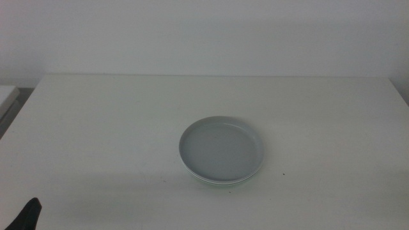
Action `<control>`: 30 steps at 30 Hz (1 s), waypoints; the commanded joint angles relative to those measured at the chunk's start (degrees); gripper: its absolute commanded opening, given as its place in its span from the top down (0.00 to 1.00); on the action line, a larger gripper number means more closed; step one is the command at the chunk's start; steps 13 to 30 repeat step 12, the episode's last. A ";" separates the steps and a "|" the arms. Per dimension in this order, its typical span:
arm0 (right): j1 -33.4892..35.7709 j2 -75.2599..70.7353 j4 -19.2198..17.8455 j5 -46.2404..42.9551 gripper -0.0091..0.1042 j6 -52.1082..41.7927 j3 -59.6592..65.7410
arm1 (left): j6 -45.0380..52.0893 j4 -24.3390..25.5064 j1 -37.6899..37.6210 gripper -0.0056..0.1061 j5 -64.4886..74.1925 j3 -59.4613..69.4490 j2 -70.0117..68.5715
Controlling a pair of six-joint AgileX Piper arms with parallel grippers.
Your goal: Stack the three bowls on top of each other.
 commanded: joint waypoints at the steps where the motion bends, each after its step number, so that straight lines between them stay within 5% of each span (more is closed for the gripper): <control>1: -0.26 -0.27 -0.25 -0.49 0.11 -0.20 0.24 | -0.06 0.03 0.03 0.11 -1.65 0.02 -0.20; 30: -0.26 -0.27 -0.25 -0.49 0.11 -0.20 0.24 | -0.06 0.03 0.03 0.11 -2.11 0.02 -0.20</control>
